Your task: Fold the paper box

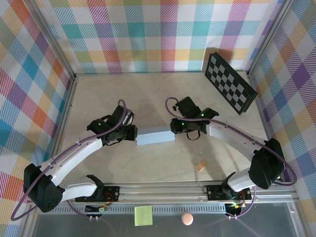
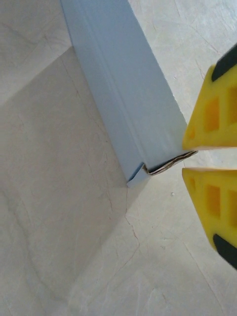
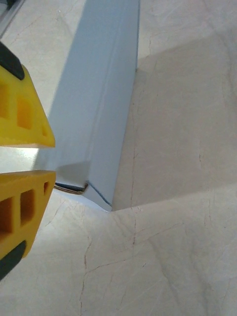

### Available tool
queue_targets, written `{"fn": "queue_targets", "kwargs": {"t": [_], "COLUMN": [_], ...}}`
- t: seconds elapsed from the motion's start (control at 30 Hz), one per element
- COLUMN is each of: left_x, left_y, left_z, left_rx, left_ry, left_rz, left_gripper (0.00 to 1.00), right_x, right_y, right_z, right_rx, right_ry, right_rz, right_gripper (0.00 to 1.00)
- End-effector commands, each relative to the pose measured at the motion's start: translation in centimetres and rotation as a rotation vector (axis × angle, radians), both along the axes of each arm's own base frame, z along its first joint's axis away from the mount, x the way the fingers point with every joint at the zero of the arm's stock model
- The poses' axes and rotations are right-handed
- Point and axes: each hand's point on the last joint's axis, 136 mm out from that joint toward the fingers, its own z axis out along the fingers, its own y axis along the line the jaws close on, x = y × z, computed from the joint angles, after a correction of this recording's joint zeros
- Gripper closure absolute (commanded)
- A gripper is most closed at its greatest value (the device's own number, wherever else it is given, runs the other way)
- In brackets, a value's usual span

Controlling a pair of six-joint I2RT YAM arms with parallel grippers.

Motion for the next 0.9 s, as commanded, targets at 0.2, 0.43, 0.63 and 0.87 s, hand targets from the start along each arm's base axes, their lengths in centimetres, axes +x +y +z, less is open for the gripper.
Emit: {"fn": "queue_targets", "kwargs": {"t": [0.2, 0.43, 0.63, 0.87], "left_x": [0.6, 0.3, 0.3, 0.6], "left_y": [-0.8, -2.1, -2.7, -3.0], "left_z": [1.4, -1.1, -2.3, -2.4], "left_rx": [-0.126, -0.213, -0.236, -0.246], "left_ry": [0.014, 0.096, 0.14, 0.142], "left_rz": [0.074, 0.111, 0.116, 0.112], "left_gripper": [0.36, 0.29, 0.35, 0.38], "right_x": [0.2, 0.0, 0.0, 0.1], "right_y": [-0.4, 0.1, 1.1, 1.4], "right_z": [1.5, -0.3, -1.6, -1.8], "right_rx": [0.045, 0.081, 0.119, 0.133], "right_ry": [0.042, 0.124, 0.176, 0.19], "right_rz": [0.015, 0.017, 0.026, 0.032], "right_gripper": [0.55, 0.41, 0.42, 0.44]}}
